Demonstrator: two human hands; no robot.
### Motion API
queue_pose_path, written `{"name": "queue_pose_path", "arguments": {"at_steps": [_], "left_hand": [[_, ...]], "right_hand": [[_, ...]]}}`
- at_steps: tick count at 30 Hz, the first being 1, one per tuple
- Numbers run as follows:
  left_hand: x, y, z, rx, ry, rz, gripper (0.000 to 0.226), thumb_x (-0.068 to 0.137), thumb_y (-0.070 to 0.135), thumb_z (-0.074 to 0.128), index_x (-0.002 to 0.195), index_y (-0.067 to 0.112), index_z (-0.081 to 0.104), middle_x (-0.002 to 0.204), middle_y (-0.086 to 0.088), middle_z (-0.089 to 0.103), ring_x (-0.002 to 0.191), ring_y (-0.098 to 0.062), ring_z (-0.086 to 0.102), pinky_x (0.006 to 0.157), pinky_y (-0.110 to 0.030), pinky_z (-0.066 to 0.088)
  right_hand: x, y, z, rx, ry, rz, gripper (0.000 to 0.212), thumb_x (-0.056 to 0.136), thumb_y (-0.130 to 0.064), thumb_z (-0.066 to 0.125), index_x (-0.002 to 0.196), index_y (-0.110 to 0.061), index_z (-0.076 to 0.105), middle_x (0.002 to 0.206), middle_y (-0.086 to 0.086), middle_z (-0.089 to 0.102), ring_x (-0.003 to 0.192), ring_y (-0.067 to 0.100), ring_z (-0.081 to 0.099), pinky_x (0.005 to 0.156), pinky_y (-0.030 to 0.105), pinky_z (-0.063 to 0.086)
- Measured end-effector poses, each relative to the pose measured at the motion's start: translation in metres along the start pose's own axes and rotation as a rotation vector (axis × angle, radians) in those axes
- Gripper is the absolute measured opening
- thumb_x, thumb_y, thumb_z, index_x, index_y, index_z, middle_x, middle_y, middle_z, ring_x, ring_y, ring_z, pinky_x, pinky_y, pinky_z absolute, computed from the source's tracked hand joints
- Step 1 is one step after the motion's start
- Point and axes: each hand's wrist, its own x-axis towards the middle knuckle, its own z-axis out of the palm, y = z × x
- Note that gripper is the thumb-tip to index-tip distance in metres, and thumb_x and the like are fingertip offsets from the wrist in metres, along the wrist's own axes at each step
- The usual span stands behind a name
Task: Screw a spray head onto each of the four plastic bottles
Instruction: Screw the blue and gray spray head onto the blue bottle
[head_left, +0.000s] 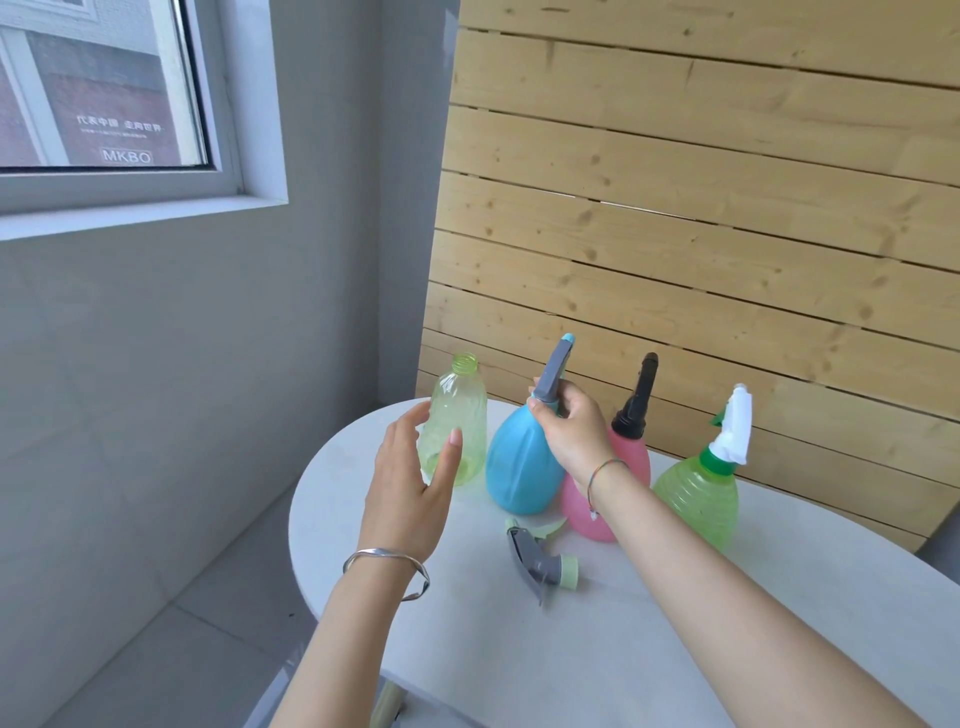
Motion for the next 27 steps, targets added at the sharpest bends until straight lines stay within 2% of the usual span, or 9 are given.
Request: {"name": "queue_pose_path", "arguments": {"at_steps": [4,6,10,14,17,20,24,27], "left_hand": [[-0.001,0.000,0.002,-0.007,-0.017,-0.009,0.060,0.081,0.060,0.035,0.131,0.027,0.040,0.133,0.010,0.046,0.123,-0.012,0.044,0.088,-0.022,0.035],[-0.001,0.000,0.003,-0.007,-0.022,-0.010,0.061,0.081,0.060,0.035,0.132,0.026,0.040,0.135,0.008,0.046,0.124,-0.012,0.044,0.089,-0.023,0.035],[-0.001,0.000,0.003,-0.005,-0.018,-0.014,0.057,0.084,0.056,0.037,0.132,0.026,0.040,0.135,0.008,0.047,0.124,-0.013,0.044,0.092,-0.024,0.034],[0.000,0.001,0.003,-0.001,-0.020,-0.016,0.061,0.082,0.059,0.035,0.132,0.025,0.040,0.135,0.007,0.047,0.123,-0.013,0.045,0.091,-0.023,0.034],[0.000,0.000,0.003,0.007,-0.025,-0.018,0.061,0.082,0.059,0.035,0.132,0.025,0.041,0.135,0.006,0.047,0.123,-0.013,0.045,0.091,-0.024,0.034],[0.000,-0.002,0.004,0.020,-0.026,-0.031,0.055,0.087,0.055,0.037,0.132,0.024,0.041,0.135,0.006,0.048,0.122,-0.014,0.046,0.089,-0.023,0.034],[0.001,-0.004,0.003,0.042,-0.027,-0.067,0.048,0.091,0.048,0.042,0.132,0.023,0.041,0.135,0.004,0.048,0.123,-0.016,0.046,0.089,-0.025,0.036],[-0.001,-0.004,0.001,0.022,-0.015,-0.078,0.046,0.091,0.046,0.043,0.131,0.022,0.042,0.134,0.003,0.049,0.122,-0.018,0.047,0.090,-0.026,0.037]], "right_hand": [[0.001,-0.004,-0.002,-0.081,-0.030,0.015,0.024,0.093,-0.016,0.052,0.116,-0.013,0.057,0.115,0.009,0.063,0.103,0.023,0.057,0.079,0.025,0.038],[0.001,-0.006,-0.002,-0.109,-0.035,0.013,0.024,0.093,-0.017,0.052,0.116,-0.011,0.057,0.116,0.010,0.064,0.098,0.022,0.055,0.077,0.025,0.036],[-0.001,-0.006,-0.002,-0.116,-0.015,0.008,0.025,0.092,-0.017,0.053,0.116,-0.010,0.057,0.115,0.010,0.064,0.095,0.018,0.053,0.079,0.025,0.037],[-0.003,-0.004,-0.003,-0.099,-0.006,0.018,0.026,0.093,-0.017,0.053,0.118,-0.012,0.056,0.114,0.008,0.063,0.099,0.020,0.056,0.080,0.026,0.039],[-0.003,-0.004,-0.004,-0.093,-0.020,0.033,0.032,0.093,-0.017,0.052,0.125,-0.011,0.053,0.128,0.007,0.059,0.116,0.021,0.054,0.088,0.025,0.038],[-0.006,-0.004,-0.009,-0.090,-0.013,0.033,0.048,0.091,-0.020,0.056,0.137,-0.014,0.041,0.145,0.000,0.044,0.133,0.017,0.041,0.094,0.021,0.031],[-0.018,-0.011,-0.012,-0.127,0.088,-0.101,0.053,0.087,-0.013,0.060,0.136,-0.017,0.037,0.144,0.000,0.042,0.129,0.010,0.039,0.094,0.015,0.027],[-0.025,-0.027,-0.007,-0.125,0.173,-0.291,0.053,0.083,-0.015,0.066,0.130,-0.016,0.042,0.131,-0.003,0.045,0.117,0.006,0.041,0.087,-0.002,0.026]]}}
